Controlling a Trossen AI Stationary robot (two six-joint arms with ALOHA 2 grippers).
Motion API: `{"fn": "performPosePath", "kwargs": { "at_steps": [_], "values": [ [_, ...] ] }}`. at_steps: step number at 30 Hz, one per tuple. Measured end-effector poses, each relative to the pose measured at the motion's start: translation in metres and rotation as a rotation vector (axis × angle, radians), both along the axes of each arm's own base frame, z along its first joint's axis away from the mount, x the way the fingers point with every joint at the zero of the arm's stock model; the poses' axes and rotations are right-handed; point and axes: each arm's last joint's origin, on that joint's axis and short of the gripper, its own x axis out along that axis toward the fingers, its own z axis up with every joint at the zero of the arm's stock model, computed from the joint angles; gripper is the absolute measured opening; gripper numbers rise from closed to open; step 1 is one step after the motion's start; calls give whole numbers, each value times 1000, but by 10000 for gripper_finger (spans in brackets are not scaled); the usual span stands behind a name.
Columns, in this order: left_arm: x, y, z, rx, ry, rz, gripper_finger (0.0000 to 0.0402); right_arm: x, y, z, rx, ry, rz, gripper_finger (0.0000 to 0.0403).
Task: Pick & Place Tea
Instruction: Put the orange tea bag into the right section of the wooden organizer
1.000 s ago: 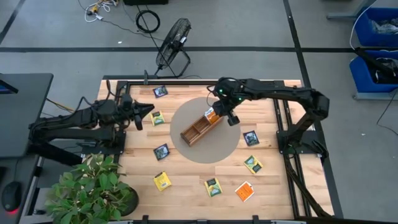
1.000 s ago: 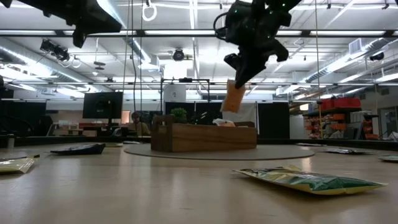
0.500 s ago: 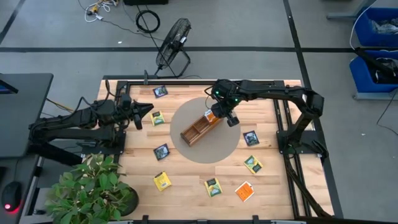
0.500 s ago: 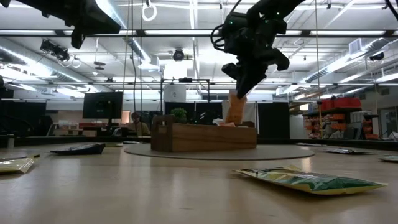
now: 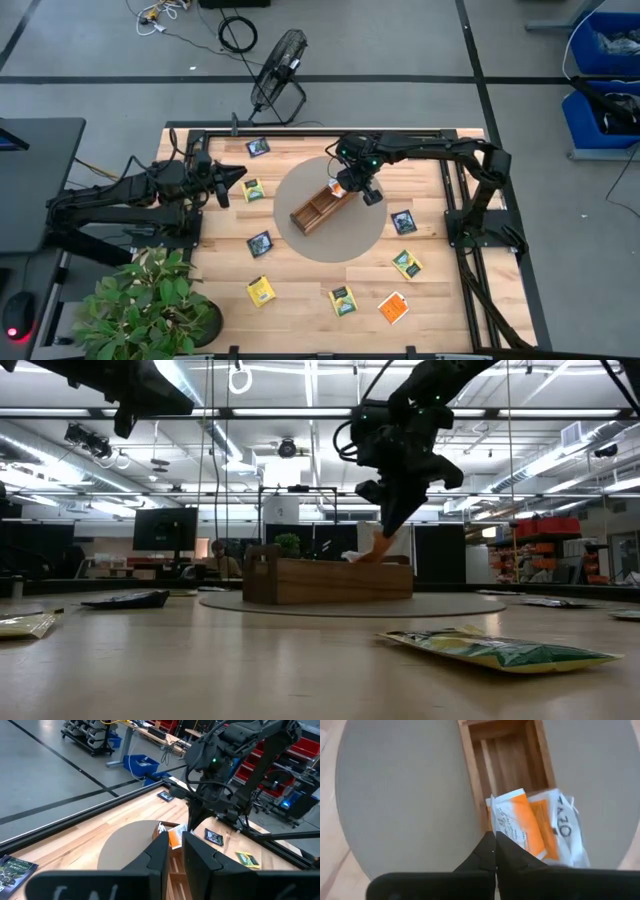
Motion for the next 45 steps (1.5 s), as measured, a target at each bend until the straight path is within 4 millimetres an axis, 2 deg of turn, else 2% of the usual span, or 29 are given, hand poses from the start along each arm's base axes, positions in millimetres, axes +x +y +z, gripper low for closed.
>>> {"fn": "performPosePath", "kwargs": {
  "at_steps": [7,13,18,24,30,45],
  "values": [
    [0,0,0,2,0,8,57,-10,-2,13,13,3,-41,0],
    [0,0,0,4,1,17,57,-8,-5,17,36,-36,-57,0],
    [0,1,0,4,0,19,57,-3,-10,10,35,-49,-62,0],
    [0,1,0,0,-1,24,57,-10,-11,4,93,27,-63,0],
    [-1,1,0,2,1,34,57,-7,-16,6,73,-24,-64,0],
    [-1,1,0,-16,-7,38,57,5,-23,-9,-13,-32,-56,0]
  ]
}}
